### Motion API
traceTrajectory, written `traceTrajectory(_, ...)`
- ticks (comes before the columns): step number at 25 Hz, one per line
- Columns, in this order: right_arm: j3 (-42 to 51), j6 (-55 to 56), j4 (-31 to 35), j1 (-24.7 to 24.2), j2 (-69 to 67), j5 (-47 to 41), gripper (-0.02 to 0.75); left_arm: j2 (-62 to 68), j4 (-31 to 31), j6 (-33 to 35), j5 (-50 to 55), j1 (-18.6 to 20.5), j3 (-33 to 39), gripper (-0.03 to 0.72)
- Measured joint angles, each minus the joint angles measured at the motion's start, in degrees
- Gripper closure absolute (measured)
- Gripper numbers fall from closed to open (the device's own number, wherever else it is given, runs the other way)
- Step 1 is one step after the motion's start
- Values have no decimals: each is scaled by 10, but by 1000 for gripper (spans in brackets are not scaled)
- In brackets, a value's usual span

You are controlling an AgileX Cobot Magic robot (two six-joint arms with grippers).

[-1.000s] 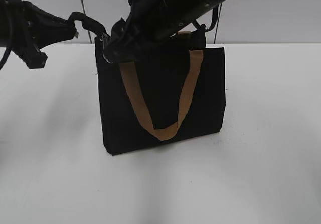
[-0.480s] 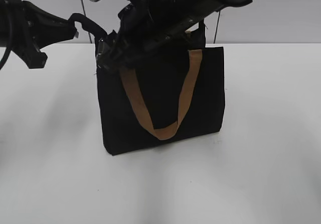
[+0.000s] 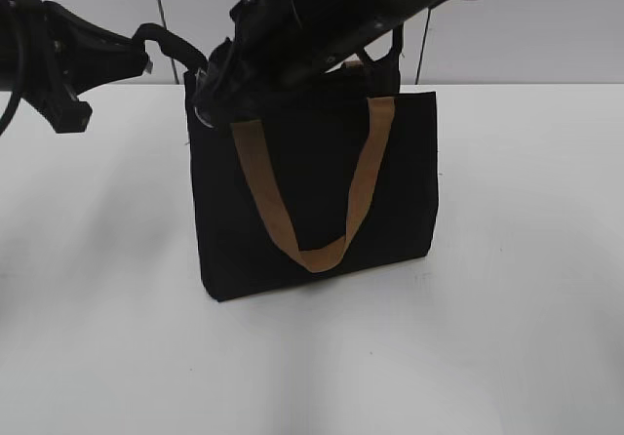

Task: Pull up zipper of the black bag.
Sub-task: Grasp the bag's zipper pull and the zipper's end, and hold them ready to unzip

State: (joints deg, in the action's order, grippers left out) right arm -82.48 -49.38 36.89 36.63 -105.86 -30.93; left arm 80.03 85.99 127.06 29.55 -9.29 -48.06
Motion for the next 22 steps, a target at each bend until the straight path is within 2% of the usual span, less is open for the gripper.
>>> traceTrajectory(4,0,0,0,0,27,0,521,0,1,0,0,0,0,662)
traceTrajectory(7,0,0,0,0,35,0,493,-3,1,-15,0,0,0,662)
traceTrajectory(13,0,0,0,0,36,-13,483,-21,2,-64,1,0,0,662)
traceTrajectory(22,0,11,-5,0,25,-18,482,-38,2,-91,10,0,0,662)
